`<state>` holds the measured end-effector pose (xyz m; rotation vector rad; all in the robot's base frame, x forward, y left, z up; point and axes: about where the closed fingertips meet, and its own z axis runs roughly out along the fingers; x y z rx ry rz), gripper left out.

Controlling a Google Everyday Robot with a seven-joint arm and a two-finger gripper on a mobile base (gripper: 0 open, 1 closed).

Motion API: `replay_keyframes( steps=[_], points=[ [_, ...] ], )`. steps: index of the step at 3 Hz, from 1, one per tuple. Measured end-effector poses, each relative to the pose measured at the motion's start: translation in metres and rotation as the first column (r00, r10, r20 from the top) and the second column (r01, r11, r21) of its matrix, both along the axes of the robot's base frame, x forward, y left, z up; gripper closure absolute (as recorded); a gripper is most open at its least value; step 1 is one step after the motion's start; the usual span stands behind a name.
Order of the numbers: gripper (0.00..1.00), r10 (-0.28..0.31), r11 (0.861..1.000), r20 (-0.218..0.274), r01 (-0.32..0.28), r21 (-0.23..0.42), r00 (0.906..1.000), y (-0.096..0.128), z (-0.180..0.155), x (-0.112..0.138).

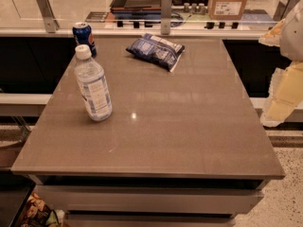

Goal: Move blue plastic bottle near pepsi can

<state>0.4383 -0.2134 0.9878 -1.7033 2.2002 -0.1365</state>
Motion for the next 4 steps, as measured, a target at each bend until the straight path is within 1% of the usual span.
replay_keyframes(
  steps=[1,2,3,4],
  points=[
    [0.00,0.000,1.000,0.000,0.000,0.000,1.0000,0.000,0.000,0.000],
    [0.00,0.053,0.997,0.021,-0.055,0.057,0.9984,0.015,0.003,0.001],
    [0.00,0.130,0.979,0.068,-0.139,0.151,0.9892,0.054,0.005,0.005],
    [0.00,0.161,0.944,0.123,-0.189,0.270,0.9792,0.107,0.004,0.009]
  ],
)
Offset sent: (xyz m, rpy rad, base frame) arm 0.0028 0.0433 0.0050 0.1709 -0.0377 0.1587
